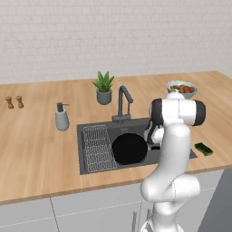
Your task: Pick the pan and sponge and place them into the sink. Then turn on the water.
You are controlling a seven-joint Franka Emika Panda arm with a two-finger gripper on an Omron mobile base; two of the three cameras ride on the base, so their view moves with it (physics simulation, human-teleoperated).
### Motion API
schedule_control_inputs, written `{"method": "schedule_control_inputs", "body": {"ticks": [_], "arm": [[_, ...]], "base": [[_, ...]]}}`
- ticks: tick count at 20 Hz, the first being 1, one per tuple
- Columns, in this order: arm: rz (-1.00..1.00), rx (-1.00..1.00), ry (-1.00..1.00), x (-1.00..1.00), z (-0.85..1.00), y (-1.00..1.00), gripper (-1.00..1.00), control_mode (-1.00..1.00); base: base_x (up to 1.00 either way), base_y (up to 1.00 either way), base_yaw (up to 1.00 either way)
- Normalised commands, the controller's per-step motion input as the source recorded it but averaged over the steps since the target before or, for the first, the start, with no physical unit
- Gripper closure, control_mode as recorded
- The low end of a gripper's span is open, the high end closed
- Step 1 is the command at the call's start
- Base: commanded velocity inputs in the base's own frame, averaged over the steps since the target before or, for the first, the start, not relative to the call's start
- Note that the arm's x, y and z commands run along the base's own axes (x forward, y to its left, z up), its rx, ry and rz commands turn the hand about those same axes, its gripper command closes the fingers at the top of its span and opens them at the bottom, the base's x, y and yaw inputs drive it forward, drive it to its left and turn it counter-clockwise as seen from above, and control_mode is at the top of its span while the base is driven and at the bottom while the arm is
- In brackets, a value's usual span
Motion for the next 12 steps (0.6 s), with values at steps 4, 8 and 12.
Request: {"method": "schedule_control_inputs", "body": {"ticks": [4, 8, 12], "arm": [[0.0, 0.0, -0.02, 0.0, -0.4, 0.0, 1.0, -1.0], [0.0, 0.0, -0.09, 0.01, -0.33, 0.0, 1.0, -1.0], [0.0, 0.0, -0.09, 0.01, -0.08, 0.0, 1.0, -1.0]], "base": [[0.0, 0.0, 0.0], [0.0, 0.0, 0.0], [0.0, 0.0, 0.0]]}}
